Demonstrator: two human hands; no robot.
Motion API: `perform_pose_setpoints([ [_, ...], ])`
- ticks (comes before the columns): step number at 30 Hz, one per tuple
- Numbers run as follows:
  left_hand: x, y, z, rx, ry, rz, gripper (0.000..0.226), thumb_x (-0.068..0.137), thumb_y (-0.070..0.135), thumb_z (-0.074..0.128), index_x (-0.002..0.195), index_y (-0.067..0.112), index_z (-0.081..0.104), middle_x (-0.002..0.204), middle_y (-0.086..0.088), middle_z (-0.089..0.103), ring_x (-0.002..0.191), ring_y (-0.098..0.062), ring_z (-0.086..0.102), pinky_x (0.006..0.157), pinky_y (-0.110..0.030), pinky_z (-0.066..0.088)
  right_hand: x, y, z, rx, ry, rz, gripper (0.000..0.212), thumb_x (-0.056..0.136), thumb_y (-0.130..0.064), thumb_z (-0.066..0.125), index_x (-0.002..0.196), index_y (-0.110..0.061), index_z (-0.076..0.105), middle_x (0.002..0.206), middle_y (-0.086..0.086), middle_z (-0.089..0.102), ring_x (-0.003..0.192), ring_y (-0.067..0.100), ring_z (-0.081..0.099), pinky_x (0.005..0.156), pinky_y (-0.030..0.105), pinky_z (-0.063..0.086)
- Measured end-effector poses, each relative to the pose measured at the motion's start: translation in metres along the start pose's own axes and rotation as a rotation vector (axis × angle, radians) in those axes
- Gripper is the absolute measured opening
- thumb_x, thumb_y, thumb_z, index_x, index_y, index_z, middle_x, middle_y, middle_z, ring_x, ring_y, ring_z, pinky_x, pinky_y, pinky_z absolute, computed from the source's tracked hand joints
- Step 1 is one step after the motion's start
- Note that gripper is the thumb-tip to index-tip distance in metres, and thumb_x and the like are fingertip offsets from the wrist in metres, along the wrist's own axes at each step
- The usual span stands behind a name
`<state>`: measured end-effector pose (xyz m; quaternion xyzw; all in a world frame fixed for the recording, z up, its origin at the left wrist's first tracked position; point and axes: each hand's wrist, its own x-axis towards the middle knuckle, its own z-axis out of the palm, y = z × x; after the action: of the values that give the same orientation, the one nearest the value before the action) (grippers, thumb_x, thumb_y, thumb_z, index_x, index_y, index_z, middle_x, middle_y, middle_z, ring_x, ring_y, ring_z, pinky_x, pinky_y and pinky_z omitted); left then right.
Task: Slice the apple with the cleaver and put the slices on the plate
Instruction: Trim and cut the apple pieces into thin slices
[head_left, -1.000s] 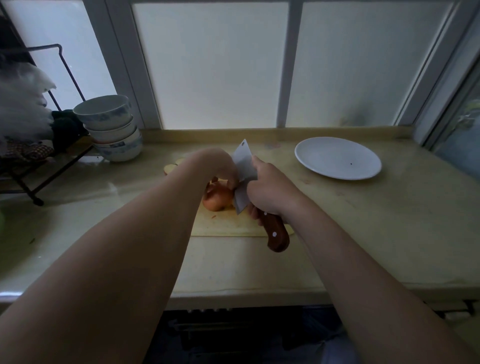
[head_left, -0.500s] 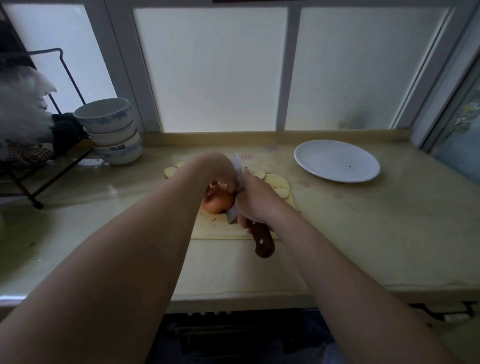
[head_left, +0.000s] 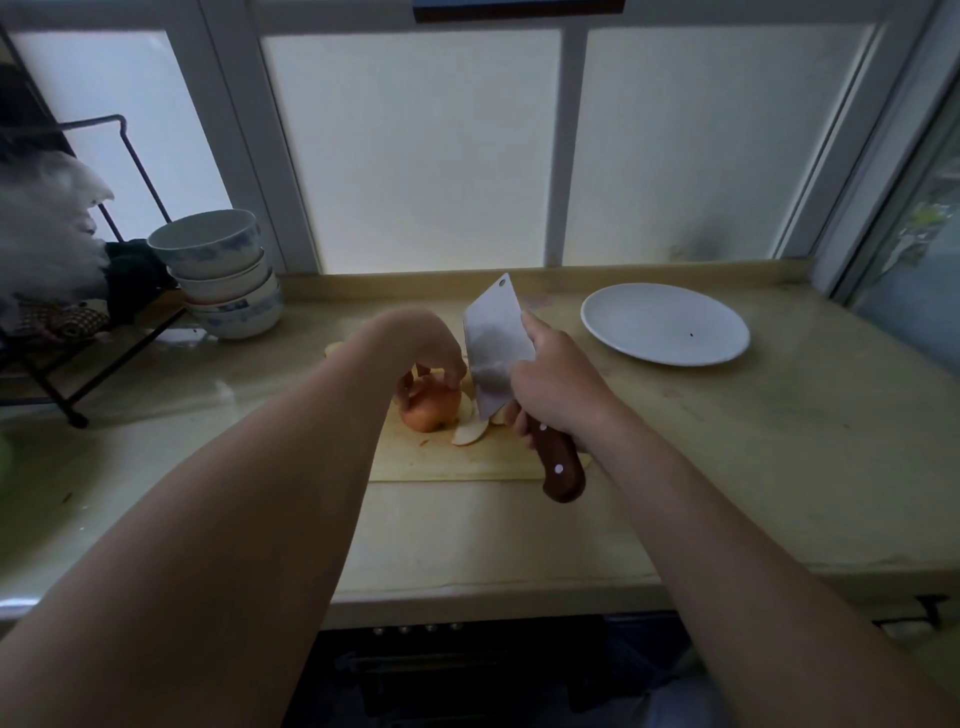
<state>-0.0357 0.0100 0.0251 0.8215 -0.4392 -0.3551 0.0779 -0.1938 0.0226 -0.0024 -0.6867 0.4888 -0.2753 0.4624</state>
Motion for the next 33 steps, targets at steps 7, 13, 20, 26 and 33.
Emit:
perform_pose_setpoints([
  [7, 0.001, 0.0, 0.001, -0.001, 0.014, 0.004, 0.06, 0.091, 0.005, 0.069, 0.144, -0.004, 0.042, 0.139, -0.025, 0.048, 0.121, -0.046, 0.055, 0.098, -0.051, 0.054, 0.0, 0.001, 0.008, 0.013, -0.032, 0.004, 0.092, 0.087, 0.004, 0.034, 0.167, -0.037, 0.015, 0.083, 0.015, 0.069, 0.044, 0.013, 0.062, 0.046, 0.028, 0.052],
  [13, -0.003, 0.002, 0.002, 0.01, 0.029, 0.019, 0.061, 0.094, 0.006, 0.065, 0.147, -0.001, 0.037, 0.14, -0.025, 0.047, 0.122, -0.046, 0.055, 0.101, -0.051, 0.052, 0.0, 0.0, 0.009, 0.016, -0.04, 0.003, 0.091, 0.087, 0.003, 0.033, 0.166, -0.038, 0.015, 0.086, 0.014, 0.069, 0.05, 0.016, 0.064, 0.047, 0.03, 0.054],
  [20, -0.002, 0.001, 0.001, -0.007, 0.023, 0.025, 0.061, 0.094, 0.003, 0.065, 0.147, -0.003, 0.037, 0.143, -0.024, 0.046, 0.125, -0.047, 0.052, 0.101, -0.052, 0.051, -0.003, 0.0, 0.007, 0.014, -0.057, 0.013, 0.091, 0.087, 0.004, 0.033, 0.166, -0.037, 0.017, 0.08, 0.015, 0.07, 0.049, 0.015, 0.063, 0.048, 0.029, 0.054],
  [26, 0.002, -0.001, -0.001, 0.012, 0.004, 0.015, 0.059, 0.092, 0.004, 0.067, 0.145, -0.006, 0.04, 0.138, -0.026, 0.048, 0.122, -0.047, 0.054, 0.099, -0.051, 0.053, -0.014, -0.001, 0.005, 0.018, -0.089, 0.046, 0.09, 0.089, 0.003, 0.034, 0.165, -0.042, 0.015, 0.074, 0.015, 0.068, 0.048, 0.016, 0.061, 0.045, 0.028, 0.052],
  [33, 0.004, 0.0, 0.0, 0.018, -0.005, 0.01, 0.06, 0.092, 0.005, 0.067, 0.145, -0.007, 0.04, 0.137, -0.027, 0.048, 0.121, -0.047, 0.055, 0.099, -0.05, 0.053, -0.01, -0.003, 0.011, -0.016, -0.073, 0.04, 0.093, 0.088, 0.003, 0.036, 0.166, -0.04, 0.012, 0.078, 0.016, 0.07, 0.052, 0.019, 0.064, 0.047, 0.029, 0.053],
])
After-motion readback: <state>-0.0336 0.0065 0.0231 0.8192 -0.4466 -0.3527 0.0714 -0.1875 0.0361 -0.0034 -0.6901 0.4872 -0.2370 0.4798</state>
